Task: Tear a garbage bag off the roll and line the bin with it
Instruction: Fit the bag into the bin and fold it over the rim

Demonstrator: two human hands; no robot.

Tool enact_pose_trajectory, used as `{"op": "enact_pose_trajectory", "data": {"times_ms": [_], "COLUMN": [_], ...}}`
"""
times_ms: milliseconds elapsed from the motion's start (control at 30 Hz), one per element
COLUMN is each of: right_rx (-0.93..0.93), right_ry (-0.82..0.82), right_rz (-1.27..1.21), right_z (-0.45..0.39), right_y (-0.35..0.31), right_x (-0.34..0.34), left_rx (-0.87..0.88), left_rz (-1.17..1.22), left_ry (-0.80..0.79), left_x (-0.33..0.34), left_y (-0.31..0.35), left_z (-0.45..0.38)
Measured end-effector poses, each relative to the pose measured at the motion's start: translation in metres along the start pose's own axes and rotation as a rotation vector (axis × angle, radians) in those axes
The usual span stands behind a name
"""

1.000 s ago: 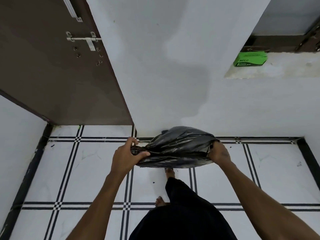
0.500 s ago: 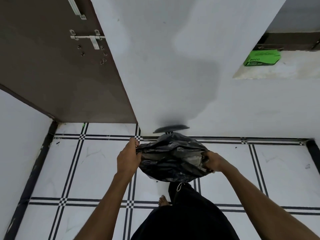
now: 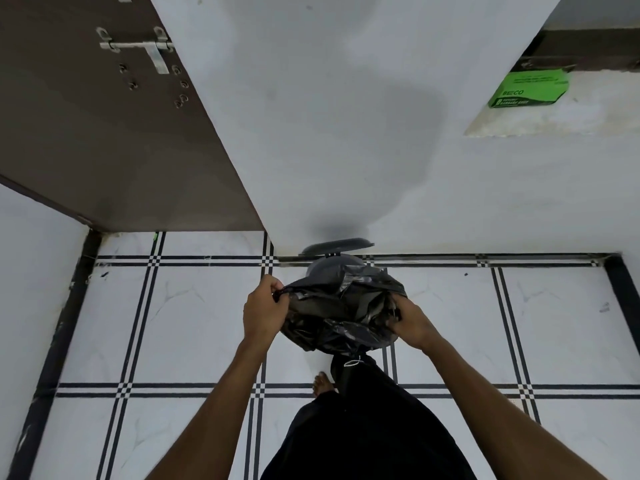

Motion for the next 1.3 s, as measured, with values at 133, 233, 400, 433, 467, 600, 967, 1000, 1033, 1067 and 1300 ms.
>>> {"op": "enact_pose_trajectory", "data": {"times_ms": [133,233,400,433,467,600,967,1000,1033,1067,1300], "right_rx": [0.011,0.009,-0.041,-0.042,-0.043,-0.003,0.186,0.182,0.193,0.194,0.202], "right_ry": [0.038,0.061,0.113,0.116,0.121,0.119,0.042,0.024,0.013,0.01,0.008], "right_rz": [-0.038,-0.055,-0.07,-0.071,-0.082,-0.187,-0.171,-0.168,-0.17,-0.168,-0.087], "right_z": [-0.02,-0.043,-0.078,-0.085,-0.092,-0.105,-0.197,-0.209,-0.221,-0.23,-0.296], "right_y": [0.001,0.0,-0.009,-0.009,-0.01,-0.01,0.088,0.099,0.113,0.121,0.169], "right_x": [-0.004,-0.009,-0.017,-0.018,-0.019,-0.019,0.095,0.11,0.125,0.135,0.191], "left_rx": [0.058,0.11,0.094,0.09,0.085,0.047,-0.035,-0.046,-0.055,-0.06,-0.07], "left_rz": [0.067,0.085,0.116,0.117,0.117,0.09,0.111,0.11,0.114,0.119,0.049], "left_ry": [0.077,0.121,0.15,0.154,0.156,0.149,0.091,0.082,0.072,0.064,0.117], "left_x": [0.011,0.023,0.042,0.046,0.051,0.067,0.165,0.18,0.195,0.204,0.255], "left_y": [0.016,0.021,0.031,0.031,0.03,0.019,-0.107,-0.126,-0.146,-0.159,-0.234], "left_z": [-0.008,-0.019,-0.04,-0.047,-0.053,-0.067,-0.142,-0.149,-0.157,-0.164,-0.219]}}
Point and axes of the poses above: each hand's wrist, its own z-axis away from the middle knuckle, its own x-axis out of the palm, y = z × x, the point moved 4 cm from there along -z, towards the middle knuckle, and after that the axes turned 11 degrees about z, right-handed, at the moved point
